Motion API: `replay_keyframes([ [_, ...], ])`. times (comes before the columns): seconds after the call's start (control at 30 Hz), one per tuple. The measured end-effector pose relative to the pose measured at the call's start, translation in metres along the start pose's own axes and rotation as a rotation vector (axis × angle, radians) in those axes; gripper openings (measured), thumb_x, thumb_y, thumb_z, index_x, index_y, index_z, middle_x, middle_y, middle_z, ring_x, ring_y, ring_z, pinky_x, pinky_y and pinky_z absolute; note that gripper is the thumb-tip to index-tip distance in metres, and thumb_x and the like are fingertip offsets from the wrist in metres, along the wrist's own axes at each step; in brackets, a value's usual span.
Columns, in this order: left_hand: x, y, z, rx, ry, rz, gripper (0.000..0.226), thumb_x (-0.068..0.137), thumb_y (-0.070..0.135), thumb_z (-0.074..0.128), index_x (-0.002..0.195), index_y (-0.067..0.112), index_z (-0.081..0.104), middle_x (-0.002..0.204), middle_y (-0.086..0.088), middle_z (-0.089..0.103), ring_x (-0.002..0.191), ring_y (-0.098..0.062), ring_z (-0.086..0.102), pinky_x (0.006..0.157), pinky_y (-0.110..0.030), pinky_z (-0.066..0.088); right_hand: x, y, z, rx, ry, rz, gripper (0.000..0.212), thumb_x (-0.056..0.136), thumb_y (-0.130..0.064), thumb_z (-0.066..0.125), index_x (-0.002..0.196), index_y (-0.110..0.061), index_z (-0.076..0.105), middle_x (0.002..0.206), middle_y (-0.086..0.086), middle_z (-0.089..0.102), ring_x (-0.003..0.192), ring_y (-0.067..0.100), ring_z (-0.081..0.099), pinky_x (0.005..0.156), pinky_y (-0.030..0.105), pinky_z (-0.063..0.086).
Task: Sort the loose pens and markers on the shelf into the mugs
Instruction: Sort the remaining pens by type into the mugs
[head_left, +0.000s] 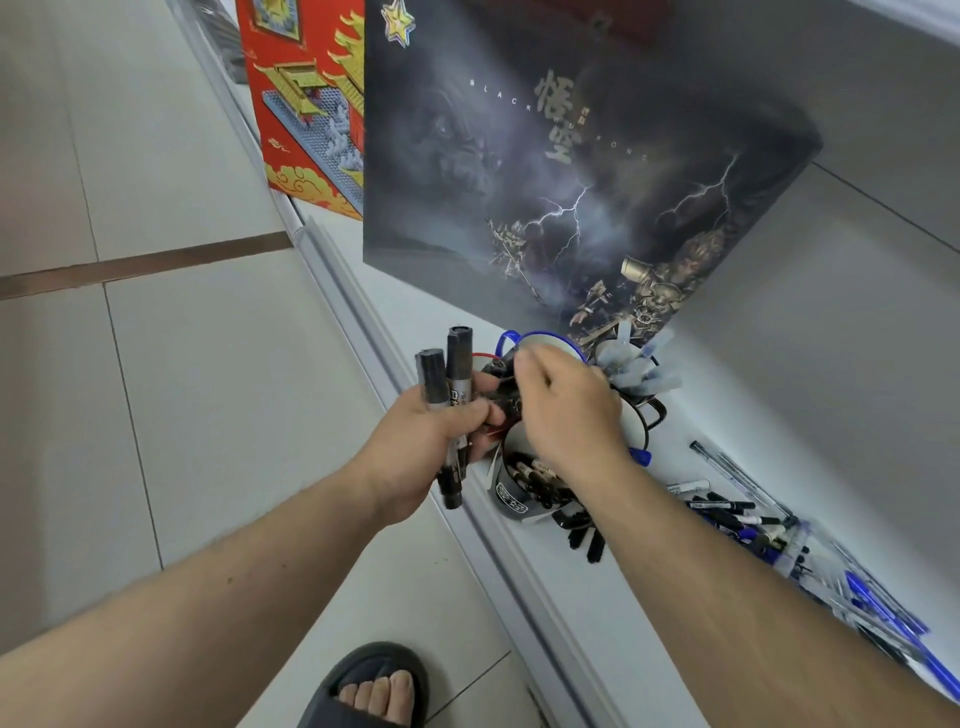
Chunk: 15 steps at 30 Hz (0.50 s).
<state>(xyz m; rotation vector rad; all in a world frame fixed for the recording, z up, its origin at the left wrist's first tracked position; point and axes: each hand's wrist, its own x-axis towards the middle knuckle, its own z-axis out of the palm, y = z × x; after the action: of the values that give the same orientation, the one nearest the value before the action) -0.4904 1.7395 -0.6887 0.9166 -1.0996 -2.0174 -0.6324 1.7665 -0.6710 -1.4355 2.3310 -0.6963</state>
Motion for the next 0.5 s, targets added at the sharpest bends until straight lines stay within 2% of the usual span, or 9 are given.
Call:
replay_keyframes([
  [0.07, -0.003, 0.004, 0.002, 0.185, -0.047, 0.035, 0.021, 0.095, -0.008, 0.048, 0.095, 0.008, 0.061, 0.064, 0.001, 0.058, 0.050, -0.008, 0.050, 0.049, -0.018, 0.041, -0.008, -0.018, -0.015, 0.366, -0.043, 0.002, 0.040, 0.094, -0.049, 0.049, 0.130, -0.032, 0.055, 0.121, -0.008, 0.060, 0.115, 0.016, 0.053, 0.086, 0.019, 0.041],
  [0.1, -0.004, 0.006, 0.003, 0.306, -0.069, 0.066, 0.029, 0.093, -0.009, 0.048, 0.087, 0.015, 0.063, 0.059, 0.007, 0.056, 0.048, -0.005, 0.046, 0.047, -0.017, 0.038, -0.014, -0.025, -0.019, 0.348, -0.115, -0.061, 0.048, 0.089, -0.051, 0.056, 0.134, -0.035, 0.052, 0.121, -0.007, 0.060, 0.112, 0.012, 0.055, 0.083, 0.015, 0.043],
  [0.17, -0.004, 0.008, 0.005, 0.570, -0.072, 0.111, 0.039, 0.087, 0.000, 0.050, 0.069, 0.032, 0.062, 0.051, 0.017, 0.052, 0.044, -0.001, 0.042, 0.044, -0.017, 0.036, -0.022, -0.033, -0.020, 0.110, -0.205, -0.194, 0.050, 0.081, -0.051, 0.066, 0.127, -0.033, 0.056, 0.115, -0.007, 0.061, 0.107, 0.010, 0.056, 0.086, 0.019, 0.045],
  [0.2, -0.003, 0.008, 0.005, 0.683, -0.051, 0.120, 0.030, 0.082, 0.013, 0.049, 0.064, 0.035, 0.059, 0.051, 0.017, 0.053, 0.045, -0.003, 0.043, 0.045, -0.020, 0.037, -0.024, -0.034, -0.018, 0.027, -0.203, -0.232, 0.044, 0.080, -0.048, 0.068, 0.119, -0.030, 0.059, 0.109, -0.008, 0.061, 0.103, 0.010, 0.055, 0.084, 0.018, 0.043],
  [0.27, -0.002, 0.008, 0.003, 0.814, 0.018, 0.107, 0.012, 0.068, 0.029, 0.043, 0.063, 0.029, 0.054, 0.055, 0.011, 0.055, 0.050, -0.011, 0.045, 0.051, -0.025, 0.038, -0.027, -0.033, -0.018, 0.005, -0.168, -0.258, 0.024, 0.084, -0.041, 0.067, 0.099, -0.025, 0.057, 0.094, -0.011, 0.056, 0.090, 0.009, 0.050, 0.071, 0.007, 0.036],
  [0.3, -0.001, 0.006, 0.001, 0.849, 0.051, 0.111, 0.013, 0.065, 0.032, 0.042, 0.064, 0.025, 0.053, 0.057, 0.008, 0.056, 0.053, -0.014, 0.047, 0.053, -0.027, 0.040, -0.028, -0.032, -0.019, 0.029, -0.156, -0.270, 0.017, 0.086, -0.037, 0.066, 0.092, -0.027, 0.054, 0.089, -0.011, 0.053, 0.083, 0.008, 0.047, 0.067, 0.006, 0.035],
  [0.4, 0.001, 0.004, 0.001, 0.872, 0.109, 0.127, 0.020, 0.067, 0.037, 0.050, 0.074, 0.019, 0.057, 0.068, 0.001, 0.063, 0.064, -0.022, 0.055, 0.061, -0.036, 0.050, -0.029, -0.030, -0.021, 0.139, -0.167, -0.248, 0.011, 0.087, -0.026, 0.065, 0.082, -0.025, 0.054, 0.083, -0.008, 0.058, 0.070, 0.005, 0.048, 0.062, 0.012, 0.035],
  [0.5, 0.006, 0.003, -0.001, 0.864, 0.122, 0.209, 0.020, 0.071, 0.033, 0.060, 0.089, 0.026, 0.062, 0.083, 0.007, 0.068, 0.077, -0.016, 0.063, 0.075, -0.038, 0.055, -0.022, -0.033, -0.030, 0.224, -0.065, -0.189, 0.005, 0.089, -0.026, 0.060, 0.085, -0.022, 0.059, 0.085, -0.003, 0.061, 0.075, 0.012, 0.055, 0.069, 0.027, 0.042],
])
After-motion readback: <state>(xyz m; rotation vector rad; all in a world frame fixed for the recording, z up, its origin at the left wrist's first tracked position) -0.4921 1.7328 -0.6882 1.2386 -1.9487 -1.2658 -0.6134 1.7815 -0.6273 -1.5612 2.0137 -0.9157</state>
